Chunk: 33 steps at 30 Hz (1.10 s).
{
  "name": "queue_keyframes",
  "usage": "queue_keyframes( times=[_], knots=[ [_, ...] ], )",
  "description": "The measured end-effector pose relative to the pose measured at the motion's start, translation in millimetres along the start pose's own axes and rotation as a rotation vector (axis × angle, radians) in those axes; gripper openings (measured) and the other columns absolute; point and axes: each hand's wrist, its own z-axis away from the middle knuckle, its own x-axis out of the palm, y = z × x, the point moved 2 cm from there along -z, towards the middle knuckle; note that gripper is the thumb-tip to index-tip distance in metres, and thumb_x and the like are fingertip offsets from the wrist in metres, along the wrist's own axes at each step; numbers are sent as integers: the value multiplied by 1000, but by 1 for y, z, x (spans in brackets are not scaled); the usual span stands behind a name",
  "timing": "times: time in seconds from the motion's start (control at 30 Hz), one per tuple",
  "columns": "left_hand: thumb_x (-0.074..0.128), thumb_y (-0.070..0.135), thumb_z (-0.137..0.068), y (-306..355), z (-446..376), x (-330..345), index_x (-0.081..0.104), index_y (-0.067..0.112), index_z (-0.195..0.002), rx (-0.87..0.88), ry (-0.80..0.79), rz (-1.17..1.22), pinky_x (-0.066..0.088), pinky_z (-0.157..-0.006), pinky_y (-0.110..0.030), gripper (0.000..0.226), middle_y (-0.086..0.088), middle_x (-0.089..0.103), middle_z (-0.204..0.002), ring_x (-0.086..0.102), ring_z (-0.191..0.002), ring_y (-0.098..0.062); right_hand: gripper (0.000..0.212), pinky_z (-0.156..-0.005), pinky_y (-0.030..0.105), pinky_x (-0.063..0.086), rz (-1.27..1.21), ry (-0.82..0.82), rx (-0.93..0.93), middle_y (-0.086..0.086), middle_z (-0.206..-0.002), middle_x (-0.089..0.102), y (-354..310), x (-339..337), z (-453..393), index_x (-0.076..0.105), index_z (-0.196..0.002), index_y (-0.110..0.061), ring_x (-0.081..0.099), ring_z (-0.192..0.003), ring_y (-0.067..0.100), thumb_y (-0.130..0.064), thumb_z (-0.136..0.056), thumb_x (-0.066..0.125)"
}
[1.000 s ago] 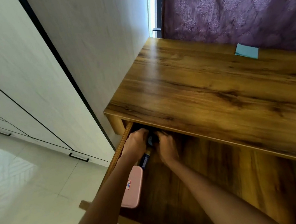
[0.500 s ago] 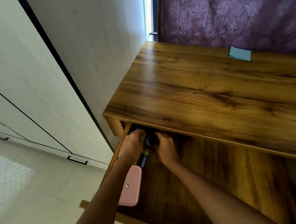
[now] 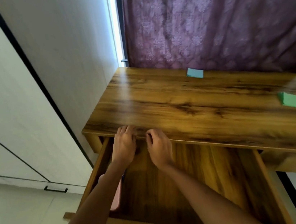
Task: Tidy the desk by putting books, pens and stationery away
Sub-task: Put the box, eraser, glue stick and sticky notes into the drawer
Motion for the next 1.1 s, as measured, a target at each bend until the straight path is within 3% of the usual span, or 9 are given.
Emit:
queue_keyframes(
  times=[0.17, 0.27, 0.53, 0.7, 1.1],
  knots=[
    [50, 7, -93, 54, -9, 5, 49, 10, -133, 51, -11, -51, 39, -103, -38, 41, -9, 53, -134, 46, -125, -26, 10, -77, 35, 52, 109, 36, 72, 6, -93, 65, 18, -54, -12, 64, -93, -10, 60, -91, 22, -13, -92, 54],
    [51, 9, -93, 91, -16, 10, 42, 8, -138, 107, -26, -56, 35, -108, -37, 46, -11, 46, -141, 41, -131, -26, 21, -84, 33, 48, 141, 40, 130, 5, -102, 63, 38, -86, -17, 63, -101, -10, 56, -99, 21, -17, -98, 44],
    [43, 24, -99, 195, -33, 48, 31, 13, -144, 180, -107, 47, 23, -118, -39, 48, -11, 30, -152, 25, -143, -24, 38, -114, 33, 30, 197, 27, 305, 7, -143, 46, 115, -171, -29, 48, -135, -12, 36, -137, 20, -23, -103, 31],
    [45, 28, -98, 264, -48, 97, 29, 15, -146, 217, -148, 103, 28, -115, -41, 52, -10, 28, -153, 28, -141, -24, 40, -117, 37, 26, 257, 31, 343, 11, -146, 43, 190, -223, -41, 46, -135, -10, 32, -139, 24, -26, -103, 28],
    [36, 38, -100, 430, -76, 244, 15, 18, -151, 154, -254, 79, 21, -118, -41, 59, -8, 12, -159, 17, -146, -26, 47, -121, 39, 12, 323, -94, 463, 13, -155, 26, 405, -319, -68, 31, -146, -10, 15, -146, 28, -31, -103, 26]
  ],
)
